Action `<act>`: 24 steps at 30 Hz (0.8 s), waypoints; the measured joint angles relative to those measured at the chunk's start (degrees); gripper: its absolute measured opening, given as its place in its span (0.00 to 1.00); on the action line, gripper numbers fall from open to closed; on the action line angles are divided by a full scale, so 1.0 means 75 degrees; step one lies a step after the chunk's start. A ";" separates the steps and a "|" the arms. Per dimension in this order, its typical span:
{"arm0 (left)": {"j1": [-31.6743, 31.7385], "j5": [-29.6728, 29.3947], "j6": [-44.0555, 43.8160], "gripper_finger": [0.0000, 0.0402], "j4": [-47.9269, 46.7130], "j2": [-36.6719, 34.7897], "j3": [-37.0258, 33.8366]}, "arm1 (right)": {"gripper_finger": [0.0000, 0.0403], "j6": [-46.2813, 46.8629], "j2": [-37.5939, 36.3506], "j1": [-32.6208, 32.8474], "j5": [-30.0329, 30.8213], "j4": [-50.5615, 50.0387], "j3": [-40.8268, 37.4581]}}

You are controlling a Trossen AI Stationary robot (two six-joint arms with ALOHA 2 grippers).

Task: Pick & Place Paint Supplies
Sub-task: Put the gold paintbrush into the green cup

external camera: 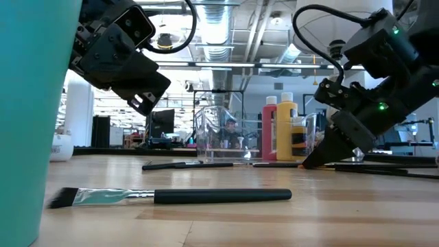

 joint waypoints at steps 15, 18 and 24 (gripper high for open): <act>0.0000 0.0000 0.0002 0.00 -0.0003 0.0000 0.0000 | 0.00 -0.0684 0.0015 0.0050 0.0006 0.0279 0.0357; 0.0000 0.0000 0.0000 0.00 -0.0006 0.0000 0.0000 | 0.00 -0.0936 0.0015 0.0052 0.0009 0.0277 0.0569; -0.0001 0.0001 0.0000 0.00 -0.0006 0.0000 0.0000 | 0.00 -0.1586 0.0012 0.0056 0.0032 0.0325 0.1098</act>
